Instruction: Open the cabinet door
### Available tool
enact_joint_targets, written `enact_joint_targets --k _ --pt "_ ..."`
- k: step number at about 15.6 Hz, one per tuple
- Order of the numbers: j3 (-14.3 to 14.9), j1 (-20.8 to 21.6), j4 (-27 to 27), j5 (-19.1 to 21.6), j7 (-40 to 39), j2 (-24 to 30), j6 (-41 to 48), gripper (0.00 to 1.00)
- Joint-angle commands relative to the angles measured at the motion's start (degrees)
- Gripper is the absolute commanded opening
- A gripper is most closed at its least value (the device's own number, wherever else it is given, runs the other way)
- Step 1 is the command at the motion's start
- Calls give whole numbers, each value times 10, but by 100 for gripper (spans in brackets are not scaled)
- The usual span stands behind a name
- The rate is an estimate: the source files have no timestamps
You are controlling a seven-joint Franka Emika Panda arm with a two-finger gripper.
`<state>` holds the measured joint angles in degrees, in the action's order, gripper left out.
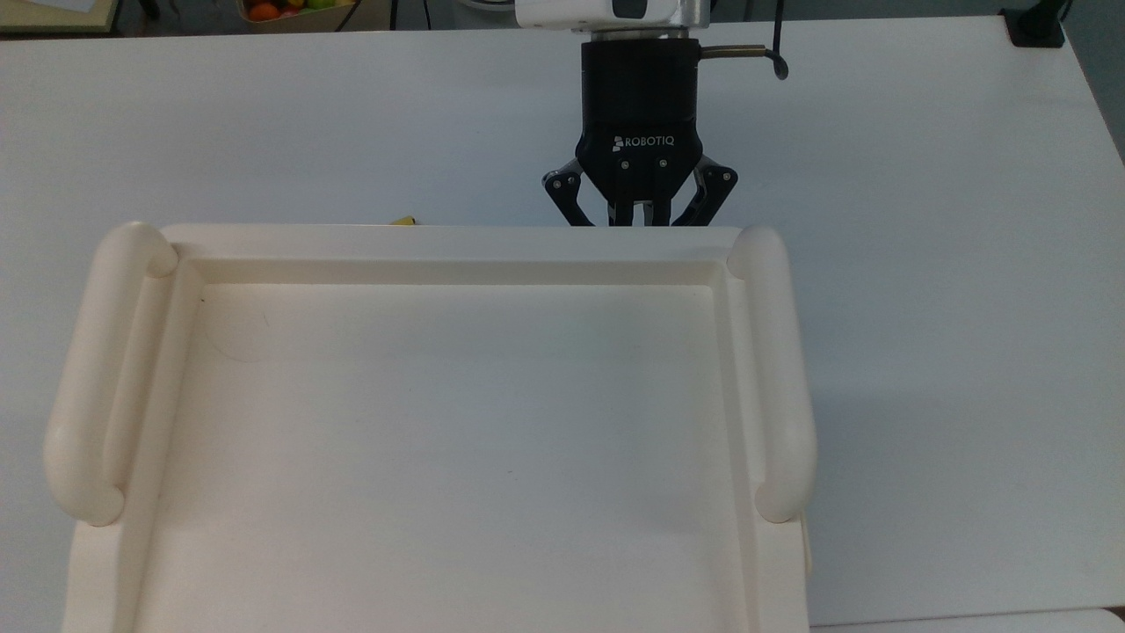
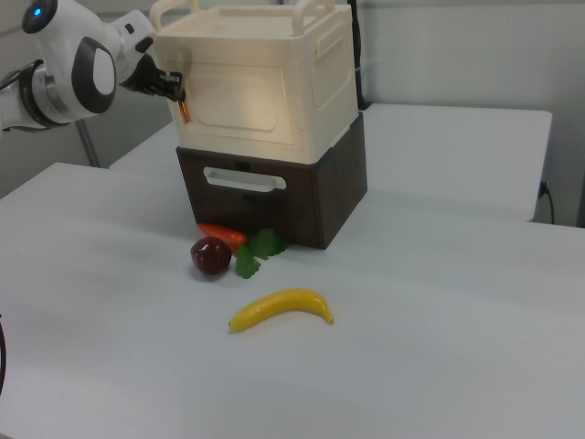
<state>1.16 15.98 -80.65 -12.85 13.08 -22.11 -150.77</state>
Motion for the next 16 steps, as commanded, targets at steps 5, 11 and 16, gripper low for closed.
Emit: enact_joint_targets --k 5,11,16 --pt "4 14 -22 -15 29 54 100 9" --pt "3 15 -22 -13 29 65 156 27" --pt "2 16 -20 -3 28 86 250 67"
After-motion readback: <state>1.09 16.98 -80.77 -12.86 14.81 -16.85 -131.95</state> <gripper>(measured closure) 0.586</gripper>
